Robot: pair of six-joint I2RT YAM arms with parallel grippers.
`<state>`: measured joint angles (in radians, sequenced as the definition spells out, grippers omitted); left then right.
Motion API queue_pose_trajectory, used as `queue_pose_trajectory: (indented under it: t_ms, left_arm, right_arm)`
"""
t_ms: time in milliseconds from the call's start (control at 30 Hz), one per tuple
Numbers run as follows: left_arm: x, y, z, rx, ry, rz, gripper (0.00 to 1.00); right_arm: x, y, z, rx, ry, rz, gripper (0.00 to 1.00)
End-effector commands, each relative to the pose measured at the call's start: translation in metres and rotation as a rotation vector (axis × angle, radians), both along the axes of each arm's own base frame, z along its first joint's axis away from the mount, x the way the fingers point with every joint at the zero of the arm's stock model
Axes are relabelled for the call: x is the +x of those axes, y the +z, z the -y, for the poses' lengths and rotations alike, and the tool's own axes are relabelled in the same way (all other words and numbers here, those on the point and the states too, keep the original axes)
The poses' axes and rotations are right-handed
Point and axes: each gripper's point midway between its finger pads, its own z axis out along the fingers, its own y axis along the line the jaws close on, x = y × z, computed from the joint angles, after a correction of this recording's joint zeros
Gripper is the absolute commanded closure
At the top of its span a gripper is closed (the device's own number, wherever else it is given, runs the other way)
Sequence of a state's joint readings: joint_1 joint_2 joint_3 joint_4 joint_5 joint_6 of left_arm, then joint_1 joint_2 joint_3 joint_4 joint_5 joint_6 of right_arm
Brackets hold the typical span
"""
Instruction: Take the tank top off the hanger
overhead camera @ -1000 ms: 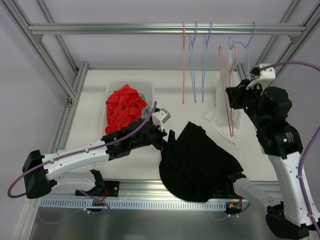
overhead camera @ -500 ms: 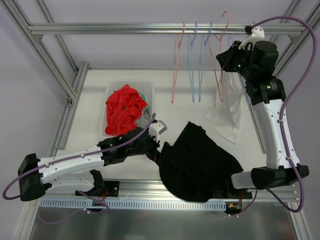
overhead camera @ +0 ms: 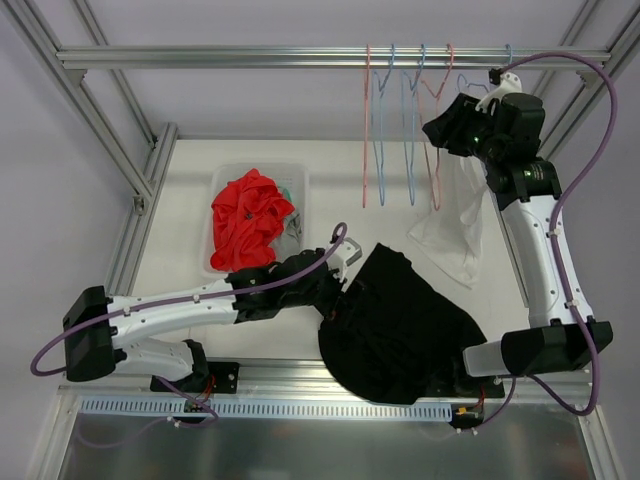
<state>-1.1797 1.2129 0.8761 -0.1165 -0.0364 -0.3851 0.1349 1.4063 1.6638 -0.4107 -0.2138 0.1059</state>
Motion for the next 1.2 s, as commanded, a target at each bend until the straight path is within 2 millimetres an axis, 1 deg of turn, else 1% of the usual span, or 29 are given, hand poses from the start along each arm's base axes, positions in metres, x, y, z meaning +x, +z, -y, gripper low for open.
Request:
queue_pose_trajectory:
  t_ms: [0, 33, 67, 100, 133, 167, 233, 267, 300, 333, 367, 400, 433, 467, 533, 633, 700, 733, 767, 800, 833, 900, 933, 967, 1000, 1067, 1100, 1133, 1167]
  left_arm:
    - [0.016, 0.013, 0.024, -0.008, 0.026, 0.043, 0.01]
    - [0.017, 0.008, 0.029, 0.009, 0.019, 0.039, 0.01]
    - [0.020, 0.000, 0.039, 0.034, 0.011, 0.031, 0.01]
    - [0.022, -0.005, 0.044, 0.050, 0.001, 0.030, 0.01]
    - [0.023, -0.011, 0.049, 0.067, -0.009, 0.024, 0.01]
    - [0.027, -0.022, 0.060, 0.098, -0.016, 0.018, 0.01]
    - [0.032, -0.038, 0.068, 0.153, -0.030, 0.020, 0.01]
    - [0.037, -0.051, 0.078, 0.191, -0.035, 0.017, 0.01]
    - [0.038, -0.062, 0.077, 0.241, -0.038, 0.005, 0.01]
    - [0.039, -0.088, 0.077, 0.313, -0.036, -0.017, 0.01]
    - [0.041, -0.086, 0.085, 0.324, -0.042, -0.010, 0.01]
    - [0.039, -0.094, 0.085, 0.356, -0.043, -0.011, 0.01]
    - [0.036, -0.108, 0.081, 0.408, -0.044, -0.019, 0.01]
    - [0.032, -0.110, 0.083, 0.424, -0.046, -0.006, 0.01]
    - [0.025, -0.116, 0.078, 0.455, -0.050, -0.008, 0.01]
    - [0.015, -0.130, 0.072, 0.492, -0.054, -0.045, 0.01]
    - [0.009, -0.139, 0.070, 0.513, -0.062, -0.076, 0.02]
    - [0.005, -0.152, 0.067, 0.548, -0.064, -0.094, 0.01]
    - [0.002, -0.159, 0.067, 0.564, -0.069, -0.101, 0.01]
    - [-0.002, -0.167, 0.066, 0.582, -0.071, -0.112, 0.01]
    - [-0.007, -0.183, 0.064, 0.614, -0.077, -0.134, 0.01]
    - [-0.014, -0.198, 0.064, 0.634, -0.067, -0.177, 0.01]
    - [-0.018, -0.212, 0.064, 0.657, -0.068, -0.197, 0.01]
    - [-0.022, -0.218, 0.064, 0.667, -0.062, -0.211, 0.02]
    - [-0.023, -0.223, 0.064, 0.673, -0.059, -0.215, 0.05]
    - [-0.025, -0.229, 0.061, 0.692, -0.030, -0.207, 0.41]
    - [-0.024, -0.228, 0.058, 0.694, -0.012, -0.194, 0.56]
    - [-0.022, -0.223, 0.053, 0.696, 0.007, -0.182, 0.85]
    - [-0.013, -0.216, 0.048, 0.691, 0.063, -0.142, 1.00]
  right_arm:
    - [-0.023, 0.029, 0.004, 0.029, 0.015, 0.088, 0.31]
    - [-0.029, 0.032, 0.005, 0.025, 0.019, 0.102, 0.25]
    - [-0.044, 0.041, 0.010, 0.015, 0.018, 0.133, 0.20]
    - [-0.054, 0.045, 0.013, 0.011, 0.017, 0.146, 0.05]
    - [-0.063, 0.049, 0.017, -0.001, 0.007, 0.161, 0.01]
    - [-0.088, 0.057, 0.025, -0.026, -0.005, 0.186, 0.00]
    - [-0.115, 0.050, 0.039, -0.070, -0.051, 0.160, 0.01]
    - [-0.143, 0.062, 0.050, -0.109, -0.092, 0.222, 0.01]
    - [-0.155, 0.055, 0.054, -0.124, -0.105, 0.216, 0.00]
    - [-0.171, 0.049, 0.058, -0.137, -0.116, 0.207, 0.01]
    - [-0.199, 0.057, 0.063, -0.141, -0.134, 0.264, 0.01]
    - [-0.209, 0.052, 0.065, -0.154, -0.135, 0.263, 0.01]
    - [-0.222, 0.046, 0.066, -0.164, -0.129, 0.254, 0.01]
    - [-0.240, 0.049, 0.066, -0.165, -0.122, 0.288, 0.00]
    - [-0.256, 0.041, 0.066, -0.186, -0.108, 0.277, 0.01]
    - [-0.276, 0.036, 0.061, -0.186, -0.063, 0.291, 0.01]
    - [-0.286, 0.034, 0.053, -0.171, -0.017, 0.305, 0.01]
    - [-0.293, 0.033, 0.047, -0.159, 0.014, 0.318, 0.00]
    - [-0.296, 0.032, 0.044, -0.153, 0.035, 0.324, 0.00]
    - [-0.298, 0.032, 0.042, -0.150, 0.045, 0.326, 0.00]
    - [-0.302, 0.032, 0.040, -0.146, 0.059, 0.336, 0.00]
    - [-0.306, 0.032, 0.034, -0.140, 0.094, 0.341, 0.00]
    - [-0.307, 0.032, 0.033, -0.139, 0.101, 0.345, 0.00]
    - [-0.311, 0.033, 0.031, -0.138, 0.115, 0.354, 0.00]
    - [-0.313, 0.034, 0.031, -0.137, 0.116, 0.360, 0.00]
    - [-0.318, 0.036, 0.031, -0.140, 0.118, 0.378, 0.00]
    - [-0.319, 0.036, 0.032, -0.143, 0.115, 0.384, 0.01]
    - [-0.321, 0.036, 0.032, -0.144, 0.114, 0.389, 0.01]
    - [-0.323, 0.037, 0.033, -0.148, 0.108, 0.399, 0.01]
